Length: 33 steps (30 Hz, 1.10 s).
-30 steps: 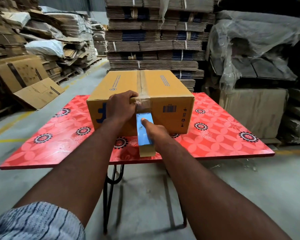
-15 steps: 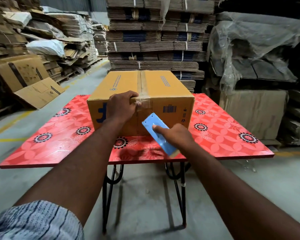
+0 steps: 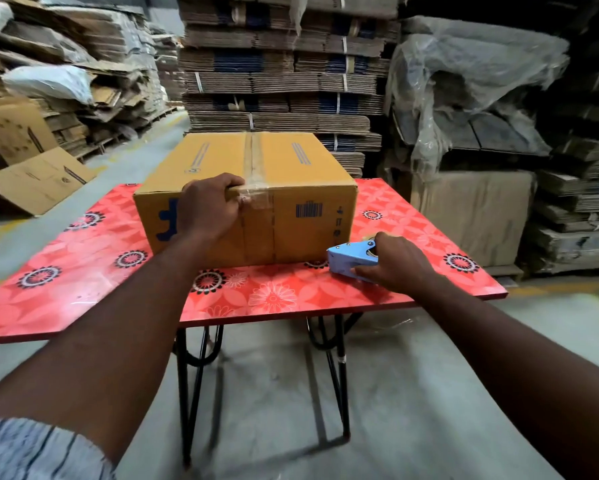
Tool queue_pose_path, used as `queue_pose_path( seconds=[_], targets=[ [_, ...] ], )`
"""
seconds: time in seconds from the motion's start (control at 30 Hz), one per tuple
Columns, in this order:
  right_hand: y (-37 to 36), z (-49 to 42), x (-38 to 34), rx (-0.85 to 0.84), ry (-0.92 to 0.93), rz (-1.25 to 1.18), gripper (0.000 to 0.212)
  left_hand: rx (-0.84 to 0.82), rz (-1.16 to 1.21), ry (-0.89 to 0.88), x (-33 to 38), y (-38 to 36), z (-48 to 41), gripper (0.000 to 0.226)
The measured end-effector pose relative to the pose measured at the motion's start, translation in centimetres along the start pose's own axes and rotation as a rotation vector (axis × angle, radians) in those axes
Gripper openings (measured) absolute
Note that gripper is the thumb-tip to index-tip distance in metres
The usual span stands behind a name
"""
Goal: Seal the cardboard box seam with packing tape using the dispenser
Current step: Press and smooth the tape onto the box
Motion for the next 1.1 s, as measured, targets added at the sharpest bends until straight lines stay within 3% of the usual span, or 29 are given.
queue_pose_path(
  seconds=[0.37, 0.67, 0.77, 0.93, 1.1],
  targets=[
    [-0.6, -0.9, 4.0, -0.087, -0.059, -0.071, 0.07, 0.011, 0.026, -0.004, 0.6, -1.0, -0.3, 0.034],
    [1.1, -2.5, 1.8, -0.164, -0.071, 0.209, 0.062, 0.018, 0.029, -0.008, 0.6, -1.1, -0.4, 0.032],
    [3.3, -3.3, -1.9, -0.062, -0.011, 0.201, 0.053, 0.018, 0.02, -0.011, 0.6, -1.1, -0.3, 0.032],
    [5.0, -6.4, -10.0, 0.303, 0.457, -0.195, 0.032, 0.012, 0.026, -0.019, 0.5, -0.8, -0.5, 0.031],
    [4.2, -10.4, -13.5, 0.316, 0.473, -0.307, 0.043, 0.005, 0.032, -0.04, 0.2, -0.7, -0.5, 0.028]
  ],
)
Point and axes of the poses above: each hand's wrist, its own z-axis away from the middle knuckle, its own y-axis out of the back of the hand, x = y × z, the point moved 2 cm from there along -z, towards the middle knuckle, and after that the axes turned 11 degrees about y, right-handed, at the moved point
